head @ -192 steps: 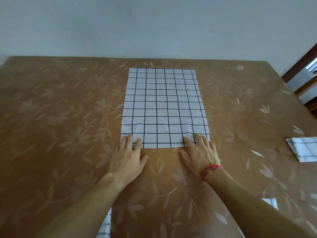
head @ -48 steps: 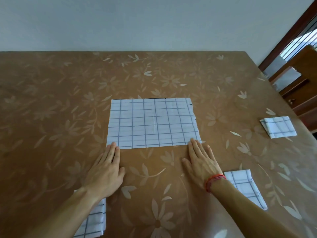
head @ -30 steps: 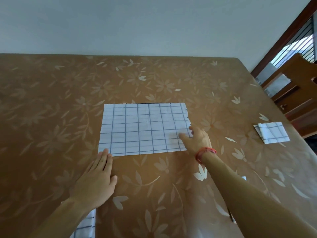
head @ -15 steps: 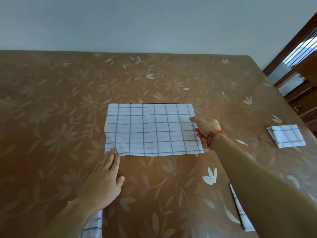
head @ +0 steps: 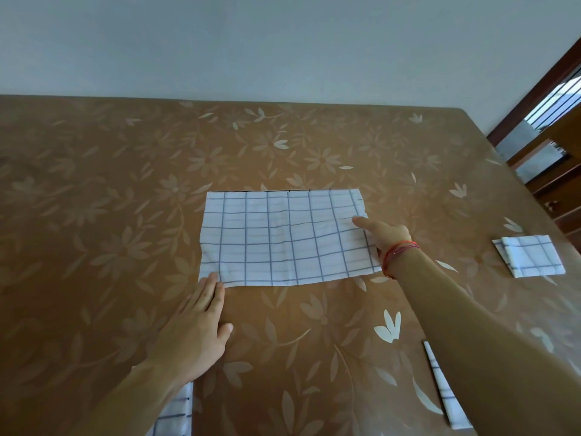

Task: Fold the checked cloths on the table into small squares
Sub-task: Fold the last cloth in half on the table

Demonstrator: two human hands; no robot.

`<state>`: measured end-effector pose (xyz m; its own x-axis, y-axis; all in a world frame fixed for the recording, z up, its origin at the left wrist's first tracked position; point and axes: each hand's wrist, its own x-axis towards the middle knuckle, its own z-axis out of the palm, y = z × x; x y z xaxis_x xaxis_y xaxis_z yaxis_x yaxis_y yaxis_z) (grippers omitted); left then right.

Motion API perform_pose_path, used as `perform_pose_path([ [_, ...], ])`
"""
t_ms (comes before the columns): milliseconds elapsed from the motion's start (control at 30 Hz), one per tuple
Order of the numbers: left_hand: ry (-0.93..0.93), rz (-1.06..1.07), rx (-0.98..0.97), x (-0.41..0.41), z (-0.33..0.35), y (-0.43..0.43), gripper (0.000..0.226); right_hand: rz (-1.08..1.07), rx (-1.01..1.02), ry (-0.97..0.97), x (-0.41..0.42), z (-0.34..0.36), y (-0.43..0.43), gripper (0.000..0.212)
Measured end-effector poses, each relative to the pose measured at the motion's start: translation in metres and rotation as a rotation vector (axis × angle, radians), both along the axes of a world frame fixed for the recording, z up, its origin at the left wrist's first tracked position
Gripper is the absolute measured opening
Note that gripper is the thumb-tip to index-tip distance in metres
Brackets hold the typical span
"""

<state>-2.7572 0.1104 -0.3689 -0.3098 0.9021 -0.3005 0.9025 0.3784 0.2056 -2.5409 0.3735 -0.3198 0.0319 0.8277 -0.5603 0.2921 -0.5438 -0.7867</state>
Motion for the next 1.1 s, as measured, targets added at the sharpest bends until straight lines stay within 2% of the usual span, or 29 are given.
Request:
perform_pose_path([
  [67,-0.007,-0.002,0.010,0.000,0.000,-0.001,0.073,-0.003,-0.062,0.012,0.003,0.000,-0.002,0.038],
  [300,-0.096,0.015,0.131,-0.008,0.003,-0.003,0.079,-0.001,0.007,-0.120,0.032,0.008,-0.013,0.023],
  [467,-0.132,0.083,0.208,-0.014,0.010,0.000,0.086,-0.072,0.047,-0.130,0.055,0.005,-0.026,0.016],
  [633,-0.118,0.002,0.265,0.001,0.017,0.009,0.078,-0.176,0.060,-0.084,0.063,-0.003,-0.051,0.012],
  [833,-0.201,-0.197,0.329,0.050,0.020,0.024,0.076,-0.323,-0.003,0.075,0.049,-0.008,-0.089,0.010],
  [933,-0.187,-0.246,0.328,0.067,0.016,0.029,0.078,-0.346,-0.127,0.261,0.038,-0.007,-0.113,0.005],
  [1033,-0.122,-0.242,0.330,0.070,0.013,0.031,0.083,-0.303,-0.271,0.463,0.029,0.008,-0.138,0.008],
  [1100,-0.113,-0.230,0.334,0.068,0.010,0.031,0.081,-0.244,-0.299,0.535,0.027,0.015,-0.152,0.013],
])
